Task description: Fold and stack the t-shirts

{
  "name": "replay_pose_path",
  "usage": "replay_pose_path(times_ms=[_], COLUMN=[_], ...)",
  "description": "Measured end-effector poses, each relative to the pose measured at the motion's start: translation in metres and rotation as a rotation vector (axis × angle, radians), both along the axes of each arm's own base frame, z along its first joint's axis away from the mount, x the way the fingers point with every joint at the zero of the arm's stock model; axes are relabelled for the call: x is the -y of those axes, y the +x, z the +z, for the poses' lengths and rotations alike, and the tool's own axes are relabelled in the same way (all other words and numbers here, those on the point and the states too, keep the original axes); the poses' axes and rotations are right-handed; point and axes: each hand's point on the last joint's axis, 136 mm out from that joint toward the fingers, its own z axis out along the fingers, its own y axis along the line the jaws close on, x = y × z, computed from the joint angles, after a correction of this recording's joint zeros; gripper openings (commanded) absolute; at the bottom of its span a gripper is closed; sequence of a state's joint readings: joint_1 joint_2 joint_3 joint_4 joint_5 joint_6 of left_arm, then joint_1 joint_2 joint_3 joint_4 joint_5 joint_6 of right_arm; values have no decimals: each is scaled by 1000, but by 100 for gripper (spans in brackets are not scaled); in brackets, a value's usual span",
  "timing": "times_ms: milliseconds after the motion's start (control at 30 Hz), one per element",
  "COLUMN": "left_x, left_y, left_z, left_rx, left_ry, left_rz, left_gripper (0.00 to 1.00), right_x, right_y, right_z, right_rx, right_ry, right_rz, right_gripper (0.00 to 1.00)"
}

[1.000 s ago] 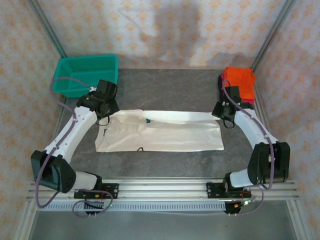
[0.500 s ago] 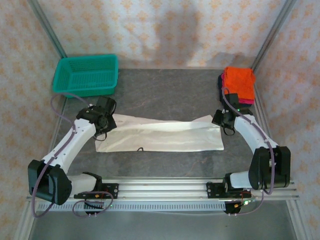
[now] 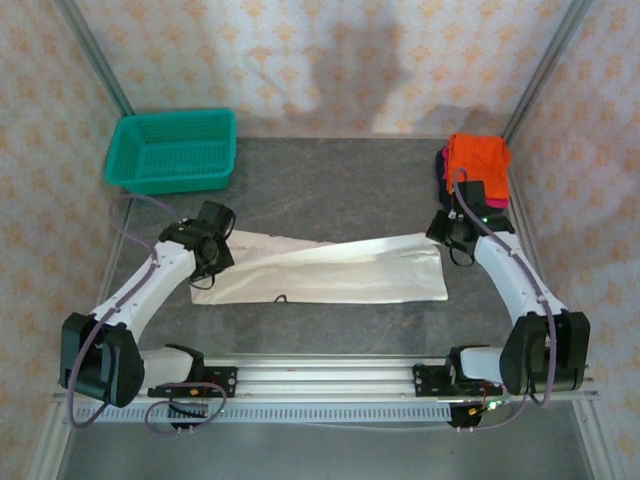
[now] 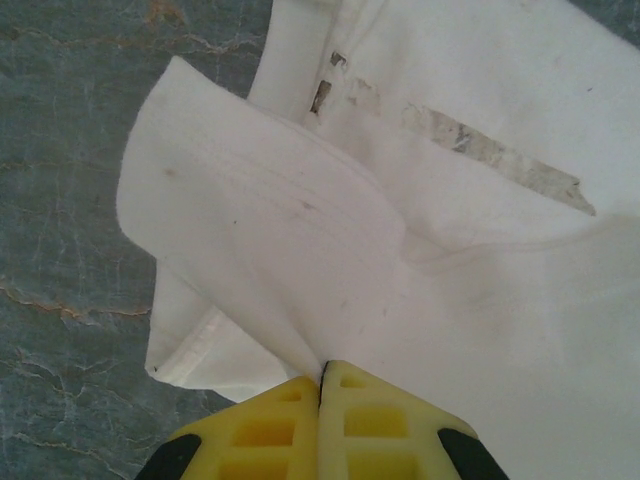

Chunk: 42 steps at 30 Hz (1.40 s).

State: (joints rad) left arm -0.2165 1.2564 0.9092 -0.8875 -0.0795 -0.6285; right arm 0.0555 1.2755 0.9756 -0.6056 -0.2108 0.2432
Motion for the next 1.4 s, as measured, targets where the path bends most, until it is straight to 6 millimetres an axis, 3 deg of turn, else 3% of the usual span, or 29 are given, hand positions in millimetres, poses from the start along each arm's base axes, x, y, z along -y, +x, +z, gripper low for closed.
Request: replay_pose_path(times_ms=[233, 533, 767, 1000, 1200, 1300, 1400], left_x=[-1, -1, 0, 1, 1, 1, 4], left_y=[-10, -23, -26, -31, -32, -30, -20], left_z=[-16, -39, -50, -62, -66, -65, -55], left_rx=[-39, -100, -119, -145, -154, -151, -121], left_ry=[0, -2, -6, -12, -14, -15, -25], left_rz=[-2, -4, -5, -4, -5, -4, 0], left_gripper=[0, 0, 0, 0, 0, 0, 0], right_x=[0, 4, 11, 13, 10, 8, 5], right_y=[-15, -66, -78, -89, -70, -40, 3], right_z=[7, -43, -56, -84, -88, -74, -46], right_rx=[4, -192, -249, -351, -337, -298, -208], right_ry=[3, 0, -31, -41, -25, -18, -12], right_rz=[3, -23, -56, -67, -80, -79, -74], right_gripper=[0, 0, 0, 0, 0, 0, 0])
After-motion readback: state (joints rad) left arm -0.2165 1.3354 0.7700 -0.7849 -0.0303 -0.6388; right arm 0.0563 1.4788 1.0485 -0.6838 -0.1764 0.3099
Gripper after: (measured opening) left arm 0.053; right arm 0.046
